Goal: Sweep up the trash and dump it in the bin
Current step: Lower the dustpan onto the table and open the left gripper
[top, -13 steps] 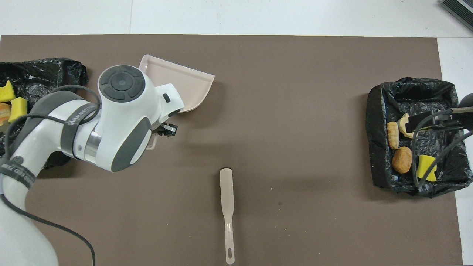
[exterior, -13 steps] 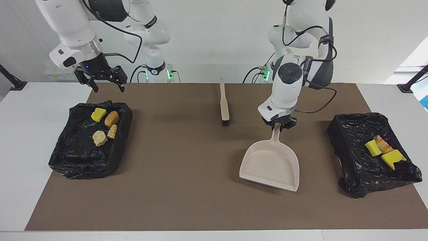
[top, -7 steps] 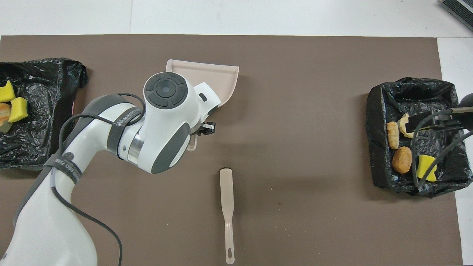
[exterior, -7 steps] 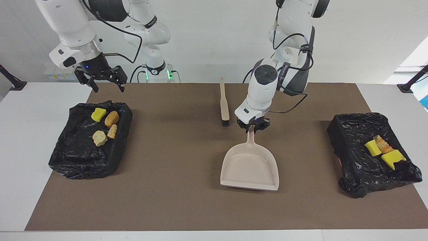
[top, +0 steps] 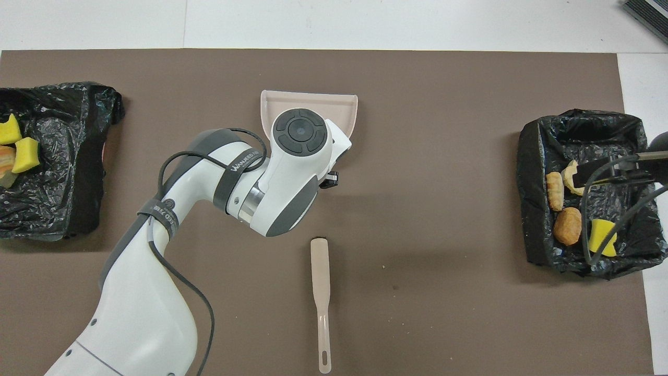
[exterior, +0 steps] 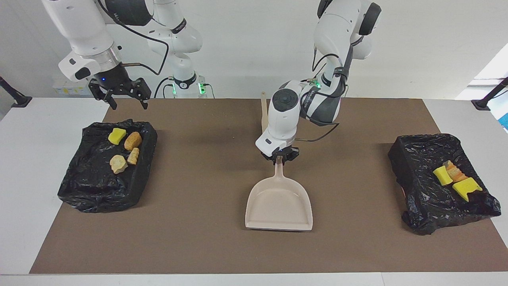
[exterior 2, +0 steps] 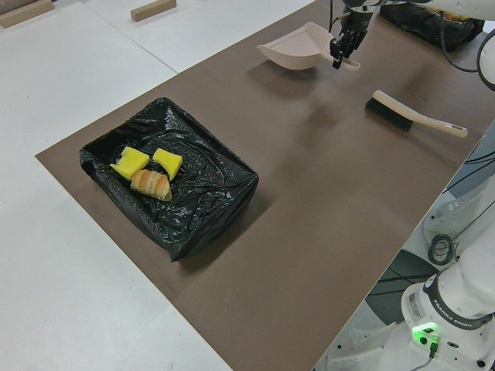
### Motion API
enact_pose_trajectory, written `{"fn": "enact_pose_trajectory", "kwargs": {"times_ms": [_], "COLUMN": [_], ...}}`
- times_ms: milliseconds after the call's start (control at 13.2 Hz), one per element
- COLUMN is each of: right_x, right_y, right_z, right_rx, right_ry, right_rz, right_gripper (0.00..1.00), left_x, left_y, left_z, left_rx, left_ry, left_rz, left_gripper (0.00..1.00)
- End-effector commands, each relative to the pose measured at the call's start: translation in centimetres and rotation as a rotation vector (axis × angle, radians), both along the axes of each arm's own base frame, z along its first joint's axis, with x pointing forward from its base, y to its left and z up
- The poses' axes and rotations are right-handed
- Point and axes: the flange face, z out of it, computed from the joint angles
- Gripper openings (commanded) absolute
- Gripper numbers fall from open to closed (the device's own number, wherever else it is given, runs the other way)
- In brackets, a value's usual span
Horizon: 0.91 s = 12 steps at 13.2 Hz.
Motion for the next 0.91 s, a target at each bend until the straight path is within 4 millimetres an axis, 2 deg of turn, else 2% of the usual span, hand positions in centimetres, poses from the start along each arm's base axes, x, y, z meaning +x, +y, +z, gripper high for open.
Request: {"fn": "enact_pose_trajectory", "kwargs": {"times_ms": [0,228,304,607,759,835], "right_x": [-0.6,-0.6,-0.6,-0.6,-0.6,-0.6], "right_y": [0.2,0.2,0.2,0.2,0.2,0.2], "right_z": [0.1,0.1,0.1,0.1,0.1,0.1], "right_rx": [0.018,0.018,0.018,0.018,0.018,0.018], "right_ry": [-0.001,-0.001,-0.003,-0.001,-0.003,-0.001], "right_rz": [-0.015,-0.015,-0.015,-0.015,-0.015,-0.015], "right_gripper": [1.00,1.00,1.00,1.00,1.00,1.00], "left_x": [0.5,0.3,0.2,0.3,0.5,0.4], "left_y": [-0.8,-1.3,-1.4,-1.4,-0.8,-0.4], "left_z": [0.8,1.3,1.2,1.2,1.8,3.0], "left_rx": [0.011,-0.057,-0.061,-0.065,-0.062,-0.066], "left_ry": [-0.020,0.001,-0.003,-0.005,-0.004,-0.012], "left_rz": [0.074,0.105,0.096,0.030,0.002,-0.012], "left_gripper": [0.05,0.44,0.49,0.54,0.71,0.89]}}
